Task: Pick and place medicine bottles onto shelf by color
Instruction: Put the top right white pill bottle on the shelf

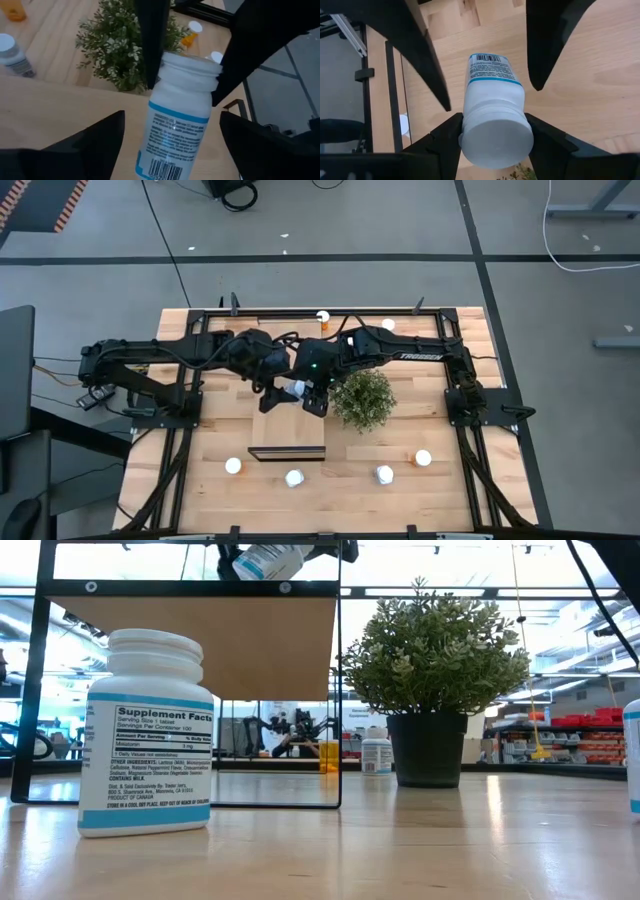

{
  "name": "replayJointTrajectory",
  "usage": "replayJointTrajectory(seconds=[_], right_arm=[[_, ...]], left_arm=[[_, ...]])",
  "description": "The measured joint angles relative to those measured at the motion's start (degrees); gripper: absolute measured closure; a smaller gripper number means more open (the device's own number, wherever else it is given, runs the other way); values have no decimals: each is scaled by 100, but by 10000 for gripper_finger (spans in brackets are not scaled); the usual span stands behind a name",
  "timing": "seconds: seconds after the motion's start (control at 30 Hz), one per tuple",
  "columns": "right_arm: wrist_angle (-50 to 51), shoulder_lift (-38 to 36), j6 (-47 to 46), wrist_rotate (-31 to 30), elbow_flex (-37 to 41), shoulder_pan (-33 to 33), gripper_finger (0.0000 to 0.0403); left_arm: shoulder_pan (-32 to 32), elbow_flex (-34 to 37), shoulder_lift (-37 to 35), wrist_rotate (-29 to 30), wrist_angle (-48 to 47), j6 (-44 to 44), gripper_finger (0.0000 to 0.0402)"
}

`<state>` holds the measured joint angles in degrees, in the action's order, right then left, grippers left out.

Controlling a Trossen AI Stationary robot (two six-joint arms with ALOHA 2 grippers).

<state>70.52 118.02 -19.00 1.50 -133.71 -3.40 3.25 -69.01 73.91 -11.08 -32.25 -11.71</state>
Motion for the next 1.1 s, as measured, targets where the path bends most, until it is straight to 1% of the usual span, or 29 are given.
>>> replayJointTrajectory(seconds=[0.13, 0.33, 0.43, 0.57, 0.7, 0.77, 0.87, 0.97, 1.1], right_arm=[[0, 0, -12, 0, 0, 0, 202], [9, -2, -40, 15, 0, -2, 202], [4, -4, -55, 28, 0, -2, 202], [5, -4, -136, 24, 0, -2, 202], [-32, 0, -211, 7, -61, -1, 202], [-61, -2, -221, 11, -77, 4, 202], [-138, -8, -299, 113, -90, 4, 199], [-197, -100, -413, 106, -90, -1, 186], [-551, -403, -478, -174, -74, -13, 164]], left_arm=[[0, 0, 0, 52, -10, -78, 127], [-32, 0, -2, 30, -13, -25, 227], [-87, 0, -2, 30, -13, -11, 257], [-98, -6, -5, 36, -88, 43, 257], [-83, -11, -96, 109, -258, 97, 230], [-81, -14, -197, 172, -256, 105, 224], [-83, -6, -348, 288, -242, 146, 229], [-85, 0, -550, 487, -324, 145, 240], [-81, -11, -870, 692, -407, 111, 244]])
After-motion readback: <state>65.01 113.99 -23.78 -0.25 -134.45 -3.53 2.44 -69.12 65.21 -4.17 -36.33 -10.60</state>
